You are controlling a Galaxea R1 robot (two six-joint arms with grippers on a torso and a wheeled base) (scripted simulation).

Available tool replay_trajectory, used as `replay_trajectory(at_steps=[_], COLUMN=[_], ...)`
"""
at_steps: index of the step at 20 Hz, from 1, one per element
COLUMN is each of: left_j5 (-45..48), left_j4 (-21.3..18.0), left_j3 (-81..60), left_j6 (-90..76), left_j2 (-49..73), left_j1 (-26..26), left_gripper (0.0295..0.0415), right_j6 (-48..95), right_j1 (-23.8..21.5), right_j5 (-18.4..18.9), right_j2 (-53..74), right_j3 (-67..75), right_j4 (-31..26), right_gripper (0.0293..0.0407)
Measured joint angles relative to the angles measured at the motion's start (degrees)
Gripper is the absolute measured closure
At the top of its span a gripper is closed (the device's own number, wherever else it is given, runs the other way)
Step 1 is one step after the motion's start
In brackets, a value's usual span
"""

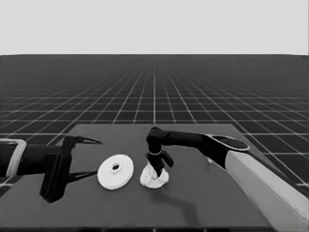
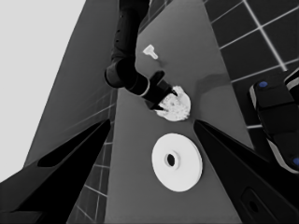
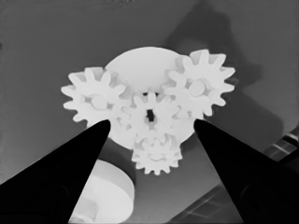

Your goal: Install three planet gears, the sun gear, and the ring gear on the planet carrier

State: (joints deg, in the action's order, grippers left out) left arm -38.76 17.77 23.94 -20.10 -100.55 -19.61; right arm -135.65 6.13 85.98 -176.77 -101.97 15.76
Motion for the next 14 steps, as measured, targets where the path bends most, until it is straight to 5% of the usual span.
replay_trajectory(at_steps=[4,6,8,14], left_j5=[0.00,0.00,0.00,0.00], left_j4=[0.00,0.00,0.00,0.00], left_j3=[0.00,0.00,0.00,0.00], left_j6=[0.00,0.00,0.00,0.00], left_j2=[0.00,0.00,0.00,0.00], left_j1=[0.00,0.00,0.00,0.00], left_gripper=[0.0326,0.0326,0.0326,0.0326], right_j6=[-0.02,36.65,50.14,57.13], right_j1=[0.00,-4.97,-6.93,-7.81], right_j5=[0.00,2.10,2.27,2.20], right_j2=[0.00,0.69,0.85,0.96], right_j3=[0.00,3.26,3.94,4.15], right_j4=[0.00,-4.03,-5.66,-6.60], right_gripper=[0.0315,0.0309,0.0314,0.0315])
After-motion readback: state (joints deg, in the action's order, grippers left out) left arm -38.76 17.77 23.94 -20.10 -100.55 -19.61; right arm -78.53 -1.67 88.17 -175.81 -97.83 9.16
